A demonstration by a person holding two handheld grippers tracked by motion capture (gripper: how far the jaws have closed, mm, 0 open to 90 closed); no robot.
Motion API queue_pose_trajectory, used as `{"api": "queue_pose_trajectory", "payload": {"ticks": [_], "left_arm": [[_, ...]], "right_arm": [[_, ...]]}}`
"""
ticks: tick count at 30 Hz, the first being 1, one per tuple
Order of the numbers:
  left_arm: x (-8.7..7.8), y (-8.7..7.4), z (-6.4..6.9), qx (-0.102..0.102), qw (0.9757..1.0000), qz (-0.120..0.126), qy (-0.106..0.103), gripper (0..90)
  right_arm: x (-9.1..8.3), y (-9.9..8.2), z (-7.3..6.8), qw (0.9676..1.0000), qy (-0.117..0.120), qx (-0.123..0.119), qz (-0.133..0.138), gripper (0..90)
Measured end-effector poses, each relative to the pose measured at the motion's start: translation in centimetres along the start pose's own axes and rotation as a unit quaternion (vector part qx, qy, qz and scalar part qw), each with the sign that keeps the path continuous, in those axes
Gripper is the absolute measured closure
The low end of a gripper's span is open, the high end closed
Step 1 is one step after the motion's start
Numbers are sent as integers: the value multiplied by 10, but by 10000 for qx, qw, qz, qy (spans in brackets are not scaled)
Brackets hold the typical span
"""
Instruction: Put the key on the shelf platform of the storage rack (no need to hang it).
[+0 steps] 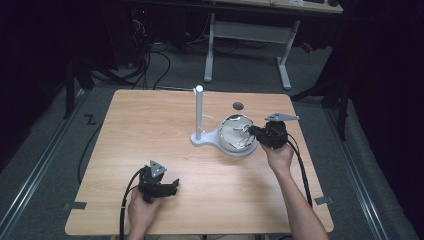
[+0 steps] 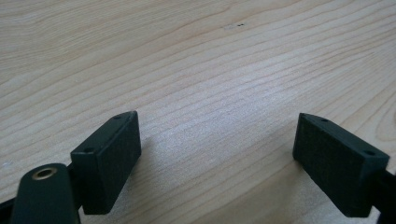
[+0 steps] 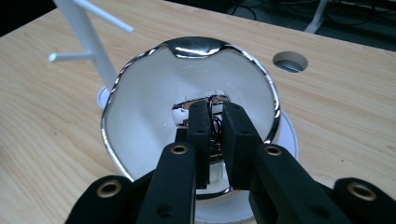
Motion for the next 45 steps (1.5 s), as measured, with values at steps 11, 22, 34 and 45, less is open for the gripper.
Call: {"api": "queue_pose_trajectory", "payload": {"ticks": [11, 22, 34, 45], "left_arm": [[0, 0, 0, 3, 10000, -1, 0, 156], [0, 0, 0, 1, 10000, 0, -1, 156], [0, 0, 0, 3, 10000, -1, 0, 156], [0, 0, 0, 0, 10000, -1, -3, 156]], "right_arm": [[-2, 0, 13, 9992, -314, 227, 124, 804], [0, -3, 14, 9992, -314, 235, -50, 670], [-22, -1, 7, 9991, -384, 188, 77, 455], [-39, 0, -2, 9992, -343, 129, 180, 451]]}}
Point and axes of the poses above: each handheld gripper's, and its own axes: x roughly forward along the jaws, y roughly out of its top, z roughly to its right, the point moved 1 cm from there along x, roughly forward along the jaws, and after that the axes turned 14 degrees about y, right-handed, at the moved point
